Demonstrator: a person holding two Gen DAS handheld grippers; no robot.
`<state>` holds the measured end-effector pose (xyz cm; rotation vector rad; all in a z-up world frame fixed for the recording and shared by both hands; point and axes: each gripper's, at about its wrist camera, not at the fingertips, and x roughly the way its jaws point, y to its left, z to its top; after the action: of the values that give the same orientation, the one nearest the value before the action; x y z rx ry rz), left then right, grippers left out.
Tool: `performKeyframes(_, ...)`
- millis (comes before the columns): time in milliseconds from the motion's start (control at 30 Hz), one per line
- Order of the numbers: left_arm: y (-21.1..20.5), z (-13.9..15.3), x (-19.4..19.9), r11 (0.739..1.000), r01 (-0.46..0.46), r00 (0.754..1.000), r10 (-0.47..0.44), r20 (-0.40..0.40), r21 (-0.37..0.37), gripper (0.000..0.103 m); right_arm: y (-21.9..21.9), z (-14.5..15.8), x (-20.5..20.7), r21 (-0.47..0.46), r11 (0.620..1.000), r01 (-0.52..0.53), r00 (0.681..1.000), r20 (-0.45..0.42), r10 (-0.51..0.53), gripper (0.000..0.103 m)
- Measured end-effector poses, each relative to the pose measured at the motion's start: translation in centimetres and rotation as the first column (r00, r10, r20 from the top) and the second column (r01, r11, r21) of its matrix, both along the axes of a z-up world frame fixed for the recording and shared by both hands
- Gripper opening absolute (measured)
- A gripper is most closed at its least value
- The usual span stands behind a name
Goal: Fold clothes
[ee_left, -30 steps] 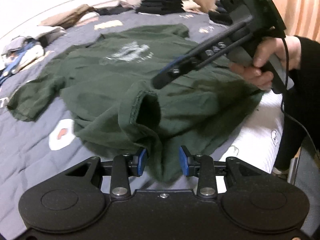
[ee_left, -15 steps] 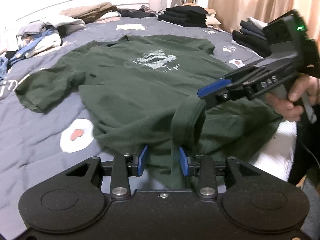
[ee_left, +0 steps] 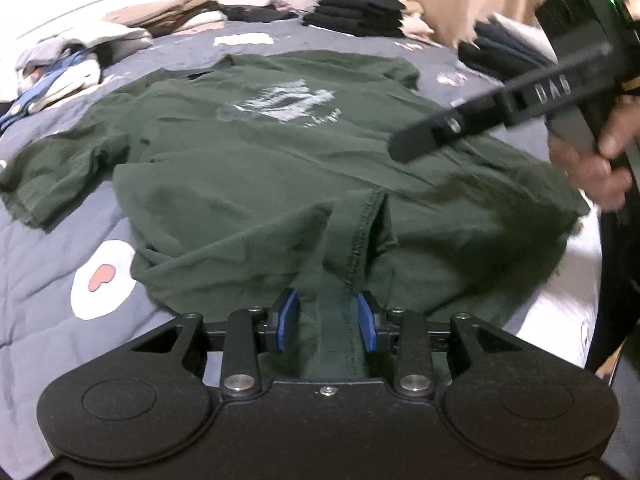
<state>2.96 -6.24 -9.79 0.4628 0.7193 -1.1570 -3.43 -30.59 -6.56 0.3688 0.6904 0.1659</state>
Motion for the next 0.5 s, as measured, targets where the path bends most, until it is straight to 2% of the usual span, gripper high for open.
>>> performKeyframes(133, -0.3, -0.2, 0.7, 1.0, -0.026, 0.999, 0.025, -0.04, -0.015, 0.028, 0.0, -0.1, 0.0, 0.007, 1.0, -0.003, 1.0, -0.004, 0.003, 0.056)
performKeyframes(200, -0.6, -0.3, 1.1, 0.999, -0.031, 0.998, 0.03, -0.063, -0.021, 0.02, 0.1, -0.1, 0.0, 0.007, 1.0, -0.006, 1.0, -0.006, 0.006, 0.056)
performKeyframes(300, -1.1, -0.3, 0.3, 1.0, -0.002, 0.999, 0.002, -0.044, -0.005, 0.007, 0.0, -0.1, -0.2, 0.005, 1.0, -0.005, 1.0, -0.008, 0.005, 0.056)
performKeyframes(500, 0.7, 1.1, -2.2, 1.0, 0.007, 1.0, -0.007, -0.001, -0.006, 0.004, -0.9, 0.0, -0.3, 0.035, 0.999, 0.029, 1.0, -0.007, -0.028, 0.056)
